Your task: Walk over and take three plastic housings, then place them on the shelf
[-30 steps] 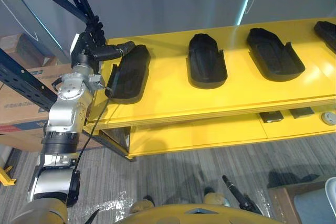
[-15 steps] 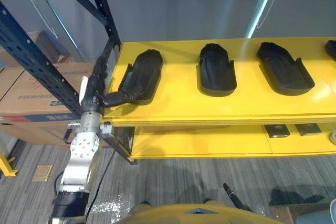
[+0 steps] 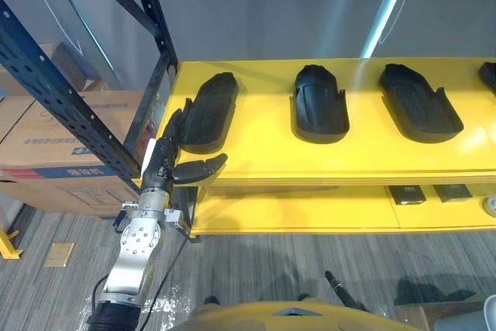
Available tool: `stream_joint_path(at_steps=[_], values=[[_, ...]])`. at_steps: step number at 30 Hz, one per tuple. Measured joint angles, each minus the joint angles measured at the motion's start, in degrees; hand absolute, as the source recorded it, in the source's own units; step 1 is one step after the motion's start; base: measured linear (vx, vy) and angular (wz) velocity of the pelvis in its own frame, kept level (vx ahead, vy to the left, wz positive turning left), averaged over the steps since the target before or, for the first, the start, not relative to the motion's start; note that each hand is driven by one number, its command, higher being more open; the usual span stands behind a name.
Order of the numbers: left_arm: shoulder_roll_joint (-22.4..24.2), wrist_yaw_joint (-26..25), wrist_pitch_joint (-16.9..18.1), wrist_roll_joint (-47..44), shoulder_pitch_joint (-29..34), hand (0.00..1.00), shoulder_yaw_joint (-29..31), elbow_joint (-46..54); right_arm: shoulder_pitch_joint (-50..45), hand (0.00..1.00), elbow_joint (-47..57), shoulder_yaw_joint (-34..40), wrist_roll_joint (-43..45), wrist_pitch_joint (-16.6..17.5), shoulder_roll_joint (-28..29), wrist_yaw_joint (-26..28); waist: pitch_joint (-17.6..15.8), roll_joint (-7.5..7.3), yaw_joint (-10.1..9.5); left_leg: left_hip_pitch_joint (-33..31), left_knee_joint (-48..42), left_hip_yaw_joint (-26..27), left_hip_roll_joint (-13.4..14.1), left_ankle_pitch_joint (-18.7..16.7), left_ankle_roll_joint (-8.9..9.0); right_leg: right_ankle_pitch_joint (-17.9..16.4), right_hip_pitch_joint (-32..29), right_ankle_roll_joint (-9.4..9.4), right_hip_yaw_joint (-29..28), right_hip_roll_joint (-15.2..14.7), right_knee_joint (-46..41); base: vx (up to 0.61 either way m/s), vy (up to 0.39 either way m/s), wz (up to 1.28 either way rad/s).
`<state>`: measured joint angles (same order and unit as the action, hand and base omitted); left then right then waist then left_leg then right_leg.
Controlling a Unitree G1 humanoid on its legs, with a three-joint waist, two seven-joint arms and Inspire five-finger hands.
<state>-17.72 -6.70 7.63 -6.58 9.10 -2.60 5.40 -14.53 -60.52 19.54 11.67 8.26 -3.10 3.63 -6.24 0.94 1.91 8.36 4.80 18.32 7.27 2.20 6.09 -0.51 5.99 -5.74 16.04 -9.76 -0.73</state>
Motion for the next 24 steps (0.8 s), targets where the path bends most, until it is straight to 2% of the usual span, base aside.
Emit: stream_joint_path(at_steps=[5, 13, 18, 24], values=[[0.0, -1.43, 1.56, 0.07, -0.03, 1.0, -0.01, -0.6, 0.69, 1.0, -0.04, -0.02, 0.0, 0.0, -0.03, 0.61, -0.1, -0.15, 0.15, -0.04, 0.0, -0.23, -0.01, -0.03, 0.03, 0.01, 0.17, -0.01, 0.35, -0.01, 0.12, 0.01, 0.003, 0.02], [0.0, -1.14, 1.86, -0.22, -0.05, 1.0, -0.87, -0.58, 1.92, 1.0, -0.04, -0.04, -0.01, 0.0, -0.03, 0.81, -0.14, -0.21, 0.22, 0.01, 0.0, -0.31, -0.12, -0.07, 0.03, 0.38, 0.68, -0.08, 0.46, -0.02, 0.92, 0.0, 0.0, 0.0], [0.2, 0.96, 1.97, -2.77, -0.16, 1.0, -2.52, -0.47, 1.97, 1.0, -0.05, -0.04, -0.02, 0.0, -0.1, 0.79, -0.11, -0.16, 0.22, 0.06, 0.02, -0.58, -0.13, -0.07, 0.04, 0.37, 1.0, -0.06, 0.78, -0.02, 1.06, 0.0, 0.003, 0.03], [0.28, 1.21, 1.97, -7.06, -0.88, 1.0, -4.56, -0.37, 1.97, 1.0, -0.05, -0.34, -0.08, -0.05, -0.2, 0.71, -0.1, -0.14, 0.33, 0.07, 0.03, -0.44, -0.13, -0.09, 0.07, 0.38, 1.09, -0.07, 0.71, 0.0, 1.37, 0.0, 0.0, 0.0]])
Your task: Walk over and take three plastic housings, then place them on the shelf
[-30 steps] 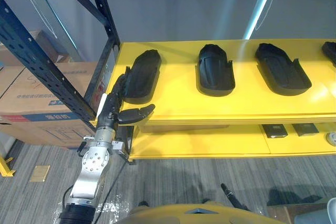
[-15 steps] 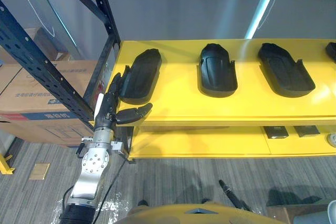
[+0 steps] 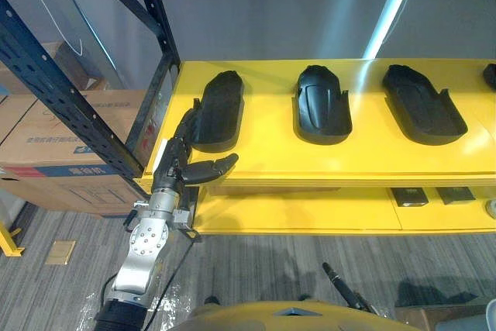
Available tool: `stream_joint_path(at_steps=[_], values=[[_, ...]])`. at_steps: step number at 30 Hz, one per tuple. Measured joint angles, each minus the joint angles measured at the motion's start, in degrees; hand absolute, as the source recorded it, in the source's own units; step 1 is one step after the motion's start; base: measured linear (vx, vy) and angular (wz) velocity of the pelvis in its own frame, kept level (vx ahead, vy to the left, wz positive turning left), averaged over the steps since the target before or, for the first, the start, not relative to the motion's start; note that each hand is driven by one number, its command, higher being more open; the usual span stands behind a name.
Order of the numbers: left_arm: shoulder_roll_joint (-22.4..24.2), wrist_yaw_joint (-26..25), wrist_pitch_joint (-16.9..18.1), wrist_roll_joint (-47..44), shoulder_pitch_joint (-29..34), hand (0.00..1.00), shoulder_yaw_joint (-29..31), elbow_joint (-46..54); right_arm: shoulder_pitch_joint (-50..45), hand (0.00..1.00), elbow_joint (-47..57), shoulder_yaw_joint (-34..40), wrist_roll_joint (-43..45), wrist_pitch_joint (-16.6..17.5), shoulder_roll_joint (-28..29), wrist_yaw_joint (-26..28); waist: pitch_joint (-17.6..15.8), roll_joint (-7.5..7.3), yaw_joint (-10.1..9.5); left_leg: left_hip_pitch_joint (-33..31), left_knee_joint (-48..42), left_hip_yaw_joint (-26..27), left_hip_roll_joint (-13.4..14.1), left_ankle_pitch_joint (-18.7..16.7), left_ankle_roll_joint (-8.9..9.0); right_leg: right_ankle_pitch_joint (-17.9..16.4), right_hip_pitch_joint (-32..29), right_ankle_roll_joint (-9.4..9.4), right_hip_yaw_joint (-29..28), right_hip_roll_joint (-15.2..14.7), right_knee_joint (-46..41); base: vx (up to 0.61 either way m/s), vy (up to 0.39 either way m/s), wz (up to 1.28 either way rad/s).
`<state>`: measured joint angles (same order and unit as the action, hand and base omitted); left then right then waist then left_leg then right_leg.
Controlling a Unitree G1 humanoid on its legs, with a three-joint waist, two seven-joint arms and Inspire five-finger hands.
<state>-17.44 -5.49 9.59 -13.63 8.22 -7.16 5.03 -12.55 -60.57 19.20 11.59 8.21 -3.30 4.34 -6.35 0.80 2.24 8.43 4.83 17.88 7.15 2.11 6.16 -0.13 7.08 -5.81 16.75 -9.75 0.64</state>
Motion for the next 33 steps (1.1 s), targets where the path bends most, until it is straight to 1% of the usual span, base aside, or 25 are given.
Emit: stream_joint_path(at_steps=[4, 8, 13, 15, 19, 22, 24, 29, 33], values=[[0.01, -0.23, -0.06, -0.25, -0.48, 1.0, -1.03, 0.0, 0.01, 1.0, -0.02, -0.83, -0.01, -0.11, -0.38, -0.03, 0.0, 0.0, 0.09, -0.01, 0.0, 0.02, -0.01, -0.02, 0.02, 0.07, 0.08, -0.01, 0.0, 0.02, 0.15, 0.0, 0.0, 0.0], [0.22, -0.69, -0.84, -0.22, -1.18, 1.0, -1.56, 0.0, 0.11, 1.0, -0.02, -0.84, 0.0, -0.1, -0.38, -0.01, 0.0, 0.0, 0.33, 0.01, 0.01, 0.1, -0.01, -0.03, 0.02, 0.2, 0.15, -0.01, 0.01, 0.04, 0.26, 0.0, 0.0, 0.0], [0.25, -4.65, -0.93, 0.99, -1.17, 1.0, -1.58, -0.01, 0.11, 1.0, -0.03, -0.96, 0.0, -0.11, -0.38, -0.02, 0.0, -0.01, 0.84, 0.14, 0.01, 0.68, -0.01, -0.08, 0.0, 0.37, 0.11, 0.06, -0.34, 0.06, 0.35, 0.0, 0.007, -0.03], [0.24, -7.04, -0.92, 3.19, -1.17, 1.0, -1.36, -0.01, -0.02, 1.0, -0.04, -1.22, 0.0, -0.11, -0.39, -0.01, -0.02, -0.04, 1.02, 0.15, 0.01, 0.71, -0.01, -0.08, 0.01, 0.39, 0.09, 0.06, -0.37, 0.07, 0.35, 0.0, 0.0, 0.0], [0.23, -11.13, -0.92, 7.66, -1.16, 1.0, -0.46, 0.02, -0.11, 1.0, -0.61, -1.22, 0.0, -0.11, -0.44, -0.03, -0.02, -0.05, 1.0, 0.18, 0.0, 0.71, -0.01, -0.08, 0.0, 0.4, 0.12, 0.05, -0.38, 0.06, 0.33, 0.0, 0.0, 0.0], [0.22, -13.2, -0.93, 10.08, -1.15, 1.0, 0.48, 0.05, -0.09, 1.0, -0.6, -1.3, 0.01, -0.09, -0.45, -0.03, -0.02, -0.05, 0.93, 0.18, -0.01, 0.68, -0.01, -0.08, 0.0, 0.4, 0.12, 0.06, -0.36, 0.06, 0.31, 0.0, 0.0, 0.0], [0.18, -14.62, -0.93, 10.1, -1.16, 1.0, 1.56, 0.18, -0.08, 1.0, -0.6, -1.3, 0.02, -0.09, -0.46, -0.04, -0.02, -0.05, 0.89, 0.19, -0.01, 0.66, -0.01, -0.08, 0.0, 0.39, 0.12, 0.07, -0.36, 0.06, 0.28, 0.0, 0.0, 0.0], [0.16, -16.09, -0.97, 10.06, -0.86, 1.0, 2.42, 1.93, -0.11, 1.0, -0.61, -1.37, 0.0, -0.09, -0.46, -0.05, -0.01, -0.11, 0.7, 0.18, -0.01, 0.64, 0.0, -0.07, 0.0, 0.34, 0.08, 0.14, -0.36, 0.06, 0.16, 0.0, 0.0, 0.0], [0.16, -15.41, -0.52, 9.98, -0.88, 1.0, 2.47, 4.66, -0.1, 1.0, -0.6, -1.37, 0.0, -0.09, -0.47, -0.05, 0.01, -0.11, 0.57, 0.23, -0.01, 0.65, 0.0, -0.07, 0.0, 0.29, 0.07, 0.23, -0.37, 0.06, 0.05, 0.0, 0.0, 0.0]])
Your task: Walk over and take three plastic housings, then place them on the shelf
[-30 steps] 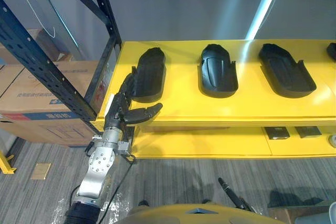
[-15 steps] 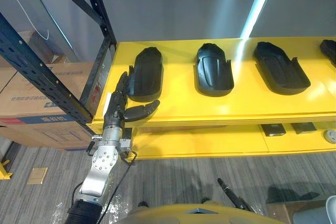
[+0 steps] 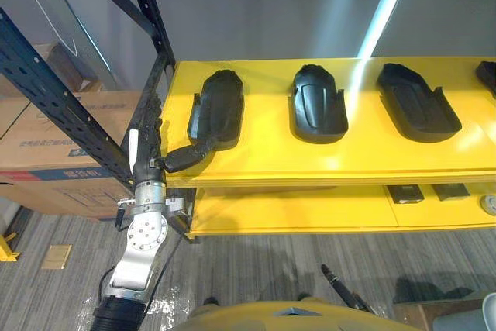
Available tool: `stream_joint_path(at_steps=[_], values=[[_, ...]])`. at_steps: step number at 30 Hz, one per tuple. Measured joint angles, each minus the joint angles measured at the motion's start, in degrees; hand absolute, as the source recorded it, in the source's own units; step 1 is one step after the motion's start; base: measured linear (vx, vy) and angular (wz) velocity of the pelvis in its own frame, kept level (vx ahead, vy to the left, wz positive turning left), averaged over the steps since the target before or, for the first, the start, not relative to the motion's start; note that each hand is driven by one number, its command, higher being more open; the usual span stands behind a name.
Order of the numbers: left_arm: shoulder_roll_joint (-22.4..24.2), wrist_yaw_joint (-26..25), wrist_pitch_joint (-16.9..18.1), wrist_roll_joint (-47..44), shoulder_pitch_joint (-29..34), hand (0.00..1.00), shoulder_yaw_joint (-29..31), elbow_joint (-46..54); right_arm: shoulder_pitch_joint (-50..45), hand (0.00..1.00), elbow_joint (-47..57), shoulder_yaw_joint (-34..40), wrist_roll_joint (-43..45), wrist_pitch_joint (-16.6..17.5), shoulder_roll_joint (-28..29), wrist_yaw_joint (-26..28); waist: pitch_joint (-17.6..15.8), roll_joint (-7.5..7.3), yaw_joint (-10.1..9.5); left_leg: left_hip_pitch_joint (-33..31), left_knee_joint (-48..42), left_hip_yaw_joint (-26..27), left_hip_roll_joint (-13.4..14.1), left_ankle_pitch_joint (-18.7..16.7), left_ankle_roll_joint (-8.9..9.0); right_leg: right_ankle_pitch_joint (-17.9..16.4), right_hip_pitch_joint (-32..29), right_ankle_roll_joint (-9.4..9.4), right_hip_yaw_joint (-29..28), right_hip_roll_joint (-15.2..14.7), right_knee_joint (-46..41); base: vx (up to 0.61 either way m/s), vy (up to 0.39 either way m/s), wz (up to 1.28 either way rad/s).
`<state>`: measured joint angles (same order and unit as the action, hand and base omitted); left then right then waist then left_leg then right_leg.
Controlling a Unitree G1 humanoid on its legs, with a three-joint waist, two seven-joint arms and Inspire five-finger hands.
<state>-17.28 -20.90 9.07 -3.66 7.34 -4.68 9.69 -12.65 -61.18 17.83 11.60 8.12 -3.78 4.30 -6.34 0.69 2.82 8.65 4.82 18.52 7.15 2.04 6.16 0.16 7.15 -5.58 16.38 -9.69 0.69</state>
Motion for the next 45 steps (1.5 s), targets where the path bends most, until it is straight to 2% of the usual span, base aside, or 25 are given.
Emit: stream_joint_path(at_steps=[5, 8, 10, 14, 19, 22, 26, 33, 45], values=[[0.66, 0.95, 2.53, 1.08, -0.02, 1.0, -0.79, 4.43, 0.12, 1.0, -2.34, 0.76, -0.03, 0.15, -0.07, 0.07, 0.43, -0.39, -0.48, -0.08, 0.02, 0.37, 0.04, 0.0, 0.01, 0.06, -0.08, -0.12, -0.85, 0.01, -0.4, 0.0, 0.001, -0.03], [0.64, 0.27, 3.51, 10.98, -0.2, 1.0, -2.43, 9.78, 0.0, 1.0, -4.22, 1.45, -0.04, 0.14, -0.07, 0.05, 0.78, -0.67, -0.87, -0.1, 0.14, 0.52, 0.04, -0.01, 0.02, 0.05, -0.1, -0.13, -1.04, 0.0, -0.56, 0.0, 0.0, 0.0], [0.49, 0.49, 3.61, 13.56, -0.39, 1.0, -3.36, 11.12, -0.06, 1.0, -4.34, 1.77, -0.04, 0.14, -0.1, 0.01, 0.92, -0.46, -0.84, -0.02, 0.23, 0.6, 0.04, 0.0, 0.01, 0.02, -0.14, -0.11, -1.07, 0.0, -0.64, 0.0, 0.0, 0.0], [-0.63, 2.24, 2.44, 13.84, -0.41, 1.0, -5.58, 7.41, -0.06, 1.0, -4.3, 1.69, -0.07, 0.15, -0.76, 0.02, 1.65, 0.63, -0.6, 0.13, 0.25, 0.67, 0.06, 0.06, -0.03, -0.3, -0.18, 0.42, -1.07, 0.01, -0.63, 0.0, 0.0, -0.01], [-2.13, 2.68, -0.12, 16.48, -0.25, 1.0, -5.74, 1.27, -0.01, 1.0, -4.21, 1.42, -0.08, 0.14, -0.91, 0.12, 1.66, 0.67, -0.6, 0.13, 0.25, 0.66, 0.1, 0.06, -0.02, -0.31, -0.26, 0.43, -1.0, 0.05, -0.49, 0.0, 0.0, 0.0], [-3.68, 2.21, -1.07, 17.65, 0.01, 1.0, -5.59, -1.41, 0.09, 1.0, -4.08, 0.64, -0.1, 0.14, -0.87, 0.24, 1.27, 0.06, -0.69, -0.16, 0.25, 0.64, 0.09, 0.04, -0.01, -0.3, -0.64, 0.42, -1.02, 0.06, -0.38, 0.0, 0.0, 0.0], [-3.97, -1.02, -2.11, 17.68, 0.06, 1.0, -4.64, -3.04, 0.14, 1.0, -3.62, 0.64, -0.09, 0.15, -0.87, 0.26, 0.69, -0.65, -0.83, -0.22, 0.07, 0.58, 0.06, -0.08, 0.1, -0.08, -0.68, 0.06, -1.0, 0.06, -0.28, 0.0, 0.0, 0.0], [-3.84, -10.31, -2.14, 18.12, 0.05, 1.0, -2.73, -3.04, 0.56, 1.0, -3.08, 0.62, -0.08, 0.14, -0.88, 0.43, 0.43, -0.29, -0.58, -0.1, 0.04, 0.4, 0.05, -0.12, 0.11, -0.12, -0.32, 0.12, -0.84, 0.1, -0.02, 0.0, 0.0, 0.01], [-2.77, -11.86, -2.7, 24.43, 0.06, 1.0, -2.33, -6.83, 0.39, 1.0, -2.29, -0.37, -0.1, 0.13, -0.88, 1.3, 0.3, -0.38, -0.23, 0.03, 0.18, 0.33, 0.04, -0.13, 0.11, -0.34, -0.38, 0.44, -0.88, 0.1, 0.17, 0.0, 0.0, 0.0]])
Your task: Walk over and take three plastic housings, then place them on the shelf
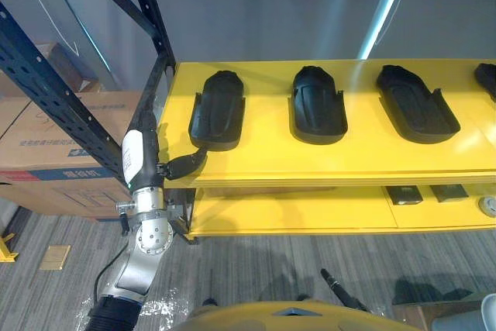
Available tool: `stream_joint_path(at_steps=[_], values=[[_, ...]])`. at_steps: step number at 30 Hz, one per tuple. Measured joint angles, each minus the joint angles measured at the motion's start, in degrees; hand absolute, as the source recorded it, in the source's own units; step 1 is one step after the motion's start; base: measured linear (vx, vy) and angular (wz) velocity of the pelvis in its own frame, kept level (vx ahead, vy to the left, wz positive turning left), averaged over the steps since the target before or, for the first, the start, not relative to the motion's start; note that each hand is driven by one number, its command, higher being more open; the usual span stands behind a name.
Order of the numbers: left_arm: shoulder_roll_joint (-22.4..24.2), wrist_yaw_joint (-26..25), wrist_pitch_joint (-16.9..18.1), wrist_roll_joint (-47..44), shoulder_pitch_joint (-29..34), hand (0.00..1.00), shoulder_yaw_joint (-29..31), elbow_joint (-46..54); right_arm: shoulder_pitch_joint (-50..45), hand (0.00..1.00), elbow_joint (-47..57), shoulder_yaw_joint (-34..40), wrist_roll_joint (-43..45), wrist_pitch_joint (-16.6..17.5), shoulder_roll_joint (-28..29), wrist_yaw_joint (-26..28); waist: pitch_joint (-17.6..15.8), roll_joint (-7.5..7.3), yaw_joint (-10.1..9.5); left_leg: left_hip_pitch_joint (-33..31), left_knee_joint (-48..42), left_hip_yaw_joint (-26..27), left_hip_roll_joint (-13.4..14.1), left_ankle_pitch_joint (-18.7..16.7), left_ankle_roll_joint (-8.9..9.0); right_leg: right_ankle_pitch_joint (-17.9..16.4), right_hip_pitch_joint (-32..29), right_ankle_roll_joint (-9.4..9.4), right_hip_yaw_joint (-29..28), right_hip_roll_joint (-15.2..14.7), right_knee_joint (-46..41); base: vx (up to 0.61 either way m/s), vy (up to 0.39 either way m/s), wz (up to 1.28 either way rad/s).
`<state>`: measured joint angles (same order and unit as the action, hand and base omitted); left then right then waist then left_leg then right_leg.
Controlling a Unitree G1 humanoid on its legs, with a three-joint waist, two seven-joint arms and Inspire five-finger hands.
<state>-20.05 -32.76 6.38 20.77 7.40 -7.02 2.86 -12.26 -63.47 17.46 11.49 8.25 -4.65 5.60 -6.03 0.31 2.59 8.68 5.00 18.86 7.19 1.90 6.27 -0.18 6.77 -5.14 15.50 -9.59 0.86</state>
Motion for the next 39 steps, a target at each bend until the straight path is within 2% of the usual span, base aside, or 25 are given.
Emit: stream_joint_path(at_steps=[10, 13, 25, 39], values=[[-0.06, 0.08, -2.3, 0.34, -0.03, 1.0, -1.69, -1.32, 0.11, 1.0, 0.8, 0.03, 0.0, -0.02, 0.0, 0.23, -0.43, 0.39, 0.78, 0.27, -0.13, 0.84, 0.14, -0.25, 0.12, 0.25, 0.24, -0.34, -0.58, 0.2, 0.06, 0.0, 0.0, -0.02], [-0.45, -0.04, -4.24, 0.37, -0.08, 1.0, -1.69, -1.33, 0.09, 1.0, 0.8, 0.03, -0.06, -0.03, 0.0, 0.24, -0.51, 0.61, 0.79, 0.89, -0.14, 1.37, 0.38, -0.48, 0.3, 0.21, 0.3, -0.27, -1.42, 0.46, -0.04, 0.0, -0.002, -0.12], [-1.62, -0.17, -5.6, 0.38, -1.15, 1.0, -1.69, -1.39, -0.4, 1.0, 1.2, 0.05, -0.16, -0.05, -0.04, 0.23, -0.63, 0.83, 1.09, 0.79, -0.15, 1.88, 0.45, -0.49, 0.31, 0.02, -0.62, 0.0, -1.9, 0.5, -0.82, 0.0, 0.0, -0.02], [-2.51, -1.99, -6.55, 0.36, -5.66, 1.0, -3.79, -8.4, -0.49, 1.0, 1.69, 0.07, -2.04, -0.09, -0.04, 0.28, -0.63, 0.89, 2.4, 1.8, -0.18, 3.26, 0.62, -0.75, 0.38, -0.15, -0.92, 0.28, -3.33, 0.68, -1.76, 0.0, 0.001, -0.05]])
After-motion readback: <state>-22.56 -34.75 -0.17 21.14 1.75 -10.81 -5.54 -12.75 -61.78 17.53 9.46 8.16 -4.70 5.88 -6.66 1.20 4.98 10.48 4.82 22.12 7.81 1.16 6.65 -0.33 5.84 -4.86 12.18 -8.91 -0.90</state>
